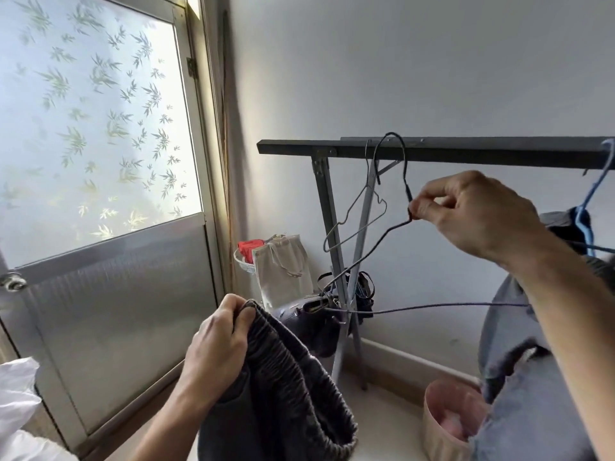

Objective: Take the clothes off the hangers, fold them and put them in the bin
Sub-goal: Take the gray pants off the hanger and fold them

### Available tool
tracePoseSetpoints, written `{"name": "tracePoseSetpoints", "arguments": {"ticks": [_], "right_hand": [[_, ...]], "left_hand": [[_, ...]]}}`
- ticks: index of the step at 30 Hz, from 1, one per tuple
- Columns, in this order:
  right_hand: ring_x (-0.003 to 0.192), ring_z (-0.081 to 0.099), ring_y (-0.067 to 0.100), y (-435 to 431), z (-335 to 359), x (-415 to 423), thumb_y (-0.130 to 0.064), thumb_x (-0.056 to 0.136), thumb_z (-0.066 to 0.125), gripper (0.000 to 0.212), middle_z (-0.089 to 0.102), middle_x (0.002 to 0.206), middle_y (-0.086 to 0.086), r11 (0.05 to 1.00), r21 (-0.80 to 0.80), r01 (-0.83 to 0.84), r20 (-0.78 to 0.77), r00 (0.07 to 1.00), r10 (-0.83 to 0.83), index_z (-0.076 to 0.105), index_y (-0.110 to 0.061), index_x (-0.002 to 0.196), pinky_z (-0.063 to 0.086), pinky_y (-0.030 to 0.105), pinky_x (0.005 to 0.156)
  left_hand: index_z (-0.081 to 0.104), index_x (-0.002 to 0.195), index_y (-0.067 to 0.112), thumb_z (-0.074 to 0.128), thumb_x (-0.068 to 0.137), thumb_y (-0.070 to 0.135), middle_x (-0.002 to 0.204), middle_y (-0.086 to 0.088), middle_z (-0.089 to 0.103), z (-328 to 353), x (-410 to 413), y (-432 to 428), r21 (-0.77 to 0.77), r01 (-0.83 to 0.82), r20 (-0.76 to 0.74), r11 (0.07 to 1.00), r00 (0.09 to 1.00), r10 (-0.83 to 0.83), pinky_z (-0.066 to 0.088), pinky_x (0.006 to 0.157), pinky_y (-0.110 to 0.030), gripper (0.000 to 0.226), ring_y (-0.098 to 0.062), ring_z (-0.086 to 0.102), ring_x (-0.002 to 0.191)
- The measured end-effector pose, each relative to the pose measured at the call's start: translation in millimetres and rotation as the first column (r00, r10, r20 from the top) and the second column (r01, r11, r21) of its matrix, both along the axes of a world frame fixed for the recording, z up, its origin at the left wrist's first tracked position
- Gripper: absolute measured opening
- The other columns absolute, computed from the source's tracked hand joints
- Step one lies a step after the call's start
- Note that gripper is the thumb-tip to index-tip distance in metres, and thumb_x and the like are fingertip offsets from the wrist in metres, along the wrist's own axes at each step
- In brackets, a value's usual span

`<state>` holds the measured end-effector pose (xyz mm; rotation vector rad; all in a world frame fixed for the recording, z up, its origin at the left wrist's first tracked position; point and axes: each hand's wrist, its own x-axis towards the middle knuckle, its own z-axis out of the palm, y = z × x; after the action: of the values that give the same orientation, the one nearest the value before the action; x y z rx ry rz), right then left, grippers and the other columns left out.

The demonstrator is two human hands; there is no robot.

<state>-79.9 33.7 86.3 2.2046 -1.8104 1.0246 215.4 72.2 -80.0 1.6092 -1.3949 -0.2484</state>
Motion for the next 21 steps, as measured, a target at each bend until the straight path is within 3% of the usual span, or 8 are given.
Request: {"name": "tracePoseSetpoints", "arguments": {"ticks": [6, 8, 12, 13, 15, 17, 18, 21], "right_hand": [[0.095, 0.058, 0.035, -26, -15, -9, -0.036, 0.098, 0.050, 0.020, 0.068, 0.109, 0.012, 0.989, 0.031, 0.146, -0.021, 0.989, -0.145, 0.066, -0.028, 0.108, 0.037, 0.033, 0.074], [0.088, 0.056, 0.037, -36, -11, -14, -0.027, 0.098, 0.049, 0.018, 0.066, 0.104, 0.018, 0.984, -0.012, 0.178, 0.056, 0.983, -0.177, 0.064, -0.019, 0.104, 0.038, 0.034, 0.072], [0.100, 0.059, 0.041, -62, 0, -17, -0.018, 0.098, 0.049, 0.021, 0.065, 0.110, 0.022, 0.978, -0.035, 0.206, 0.331, 0.926, -0.183, 0.063, -0.008, 0.109, 0.045, 0.040, 0.081], [0.094, 0.060, 0.038, -71, 3, -16, -0.017, 0.097, 0.047, 0.020, 0.065, 0.108, 0.021, 0.980, -0.006, 0.199, 0.444, 0.879, -0.175, 0.062, -0.006, 0.106, 0.048, 0.041, 0.080], [0.062, 0.054, 0.026, -87, 9, -10, -0.008, 0.094, 0.040, 0.016, 0.058, 0.084, 0.012, 0.988, 0.079, 0.136, 0.667, 0.729, -0.154, 0.053, -0.010, 0.086, 0.048, 0.031, 0.057], [0.041, 0.035, 0.013, -104, 12, -4, 0.003, 0.089, 0.029, 0.028, 0.038, 0.069, 0.001, 0.985, 0.140, 0.097, 0.764, 0.622, -0.170, 0.032, -0.017, 0.071, 0.031, 0.018, 0.040], [0.039, 0.031, 0.011, -110, 12, -1, 0.007, 0.088, 0.028, 0.029, 0.037, 0.066, 0.001, 0.984, 0.157, 0.081, 0.777, 0.605, -0.174, 0.032, -0.017, 0.072, 0.029, 0.018, 0.037], [0.034, 0.044, 0.018, -117, 11, 9, 0.009, 0.090, 0.037, 0.019, 0.049, 0.062, 0.013, 0.978, 0.195, 0.070, 0.759, 0.621, -0.196, 0.049, -0.004, 0.096, 0.046, 0.031, 0.040]], "left_hand": [[0.049, 0.083, 0.020, 0.047, 0.101, 0.033, 0.071, -0.002, 0.063, 6, -14, -1, 0.077, 0.063, 0.011, 0.995, 0.998, -0.064, 0.044, 0.074, -0.040, 0.022, -0.020, 0.058, 0.073], [0.051, 0.083, 0.020, 0.048, 0.100, 0.033, 0.071, -0.002, 0.063, 8, -12, -2, 0.078, 0.080, -0.055, 0.994, 0.996, -0.076, 0.046, 0.076, -0.041, 0.021, -0.021, 0.058, 0.074], [0.054, 0.080, 0.021, 0.051, 0.100, 0.029, 0.067, 0.001, 0.061, 9, -9, -3, 0.034, 0.097, -0.135, 0.995, 0.987, -0.092, 0.046, 0.076, -0.042, 0.021, -0.018, 0.056, 0.071], [0.054, 0.080, 0.021, 0.052, 0.099, 0.029, 0.066, 0.002, 0.060, 9, -8, -3, 0.019, 0.099, -0.151, 0.995, 0.984, -0.095, 0.046, 0.076, -0.042, 0.021, -0.017, 0.054, 0.069], [0.056, 0.081, 0.022, 0.057, 0.097, 0.027, 0.067, 0.002, 0.062, 10, -7, -3, 0.004, 0.115, -0.192, 0.993, 0.975, -0.112, 0.048, 0.075, -0.042, 0.016, -0.015, 0.056, 0.068], [0.060, 0.087, 0.025, 0.070, 0.088, 0.025, 0.074, 0.002, 0.068, 13, -6, -2, 0.019, 0.158, -0.233, 0.987, 0.961, -0.149, 0.053, 0.073, -0.039, 0.011, -0.014, 0.063, 0.071], [0.061, 0.090, 0.026, 0.075, 0.084, 0.022, 0.077, 0.002, 0.070, 15, -5, -1, 0.032, 0.187, -0.245, 0.982, 0.954, -0.173, 0.055, 0.073, -0.038, 0.016, -0.016, 0.067, 0.073], [0.066, 0.088, 0.027, 0.076, 0.082, 0.014, 0.078, -0.004, 0.072, 24, -4, 0, 0.013, 0.254, -0.263, 0.967, 0.934, -0.241, 0.058, 0.073, -0.044, 0.018, -0.023, 0.070, 0.075]]}}
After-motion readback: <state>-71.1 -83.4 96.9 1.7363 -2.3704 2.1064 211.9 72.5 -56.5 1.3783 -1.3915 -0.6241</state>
